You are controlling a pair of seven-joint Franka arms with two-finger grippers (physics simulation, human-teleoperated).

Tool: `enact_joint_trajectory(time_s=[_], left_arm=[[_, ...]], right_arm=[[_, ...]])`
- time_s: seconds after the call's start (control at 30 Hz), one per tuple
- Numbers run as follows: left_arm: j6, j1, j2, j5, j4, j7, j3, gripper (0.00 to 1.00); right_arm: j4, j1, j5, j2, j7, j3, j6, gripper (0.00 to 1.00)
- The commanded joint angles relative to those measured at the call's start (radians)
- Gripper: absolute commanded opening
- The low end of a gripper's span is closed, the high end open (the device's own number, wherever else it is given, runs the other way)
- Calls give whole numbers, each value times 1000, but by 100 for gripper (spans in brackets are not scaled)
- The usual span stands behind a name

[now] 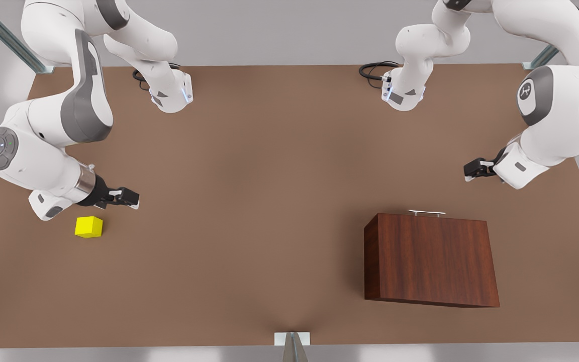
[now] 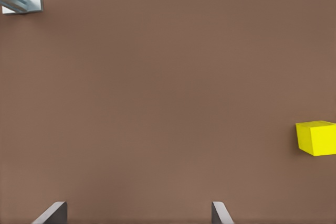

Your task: Open the drawer with left arm, place the square in the middle with right arm, and place the square in the drawer with left arm

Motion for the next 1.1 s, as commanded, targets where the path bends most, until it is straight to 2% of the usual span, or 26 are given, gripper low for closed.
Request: enact_joint_trajectory(time_s=[0.0, 0.07, 0.1, 0.17, 0.23, 0.5, 0.63, 0.73, 0.87, 0.97, 1.07], left_arm=[[-9, 2, 1, 6, 0, -1, 0, 100], [-93, 2, -12, 6, -58, -6, 2, 100], [-80, 2, -61, -2, -170, -128, 5, 100], [189, -1, -120, -34, -420, -832, 8, 100], [414, -1, -161, -32, -587, -1076, 29, 100], [919, -1, -201, -23, -917, -1222, 48, 100], [999, -3, -193, -25, -951, -1351, 46, 100], [1000, -12, -184, -26, -951, -1377, 45, 100], [1114, -12, -164, -26, -993, -1377, 45, 100], [1172, -12, -137, -26, -997, -1377, 45, 100], [1215, -12, -118, -26, -1000, -1377, 45, 100]], right_arm=[[0, 2, -4, -1, 2, 0, 0, 100], [14, 5, -10, -1, 12, 0, 0, 100], [34, -3, -10, -2, 12, -1, 0, 100], [42, -8, -7, 1, 15, -11, 18, 100], [43, -8, -5, -1, 6, -15, 31, 100], [23, -17, -5, 15, 2, -17, 43, 100], [-78, -54, -11, 18, -41, -18, 61, 100], [-210, -97, -11, 16, -43, -18, 146, 100], [-345, -144, -79, 30, -80, -26, 236, 100], [-449, -230, -80, 50, -80, -26, 307, 100], [-484, -319, -122, 110, -83, -26, 330, 100]])
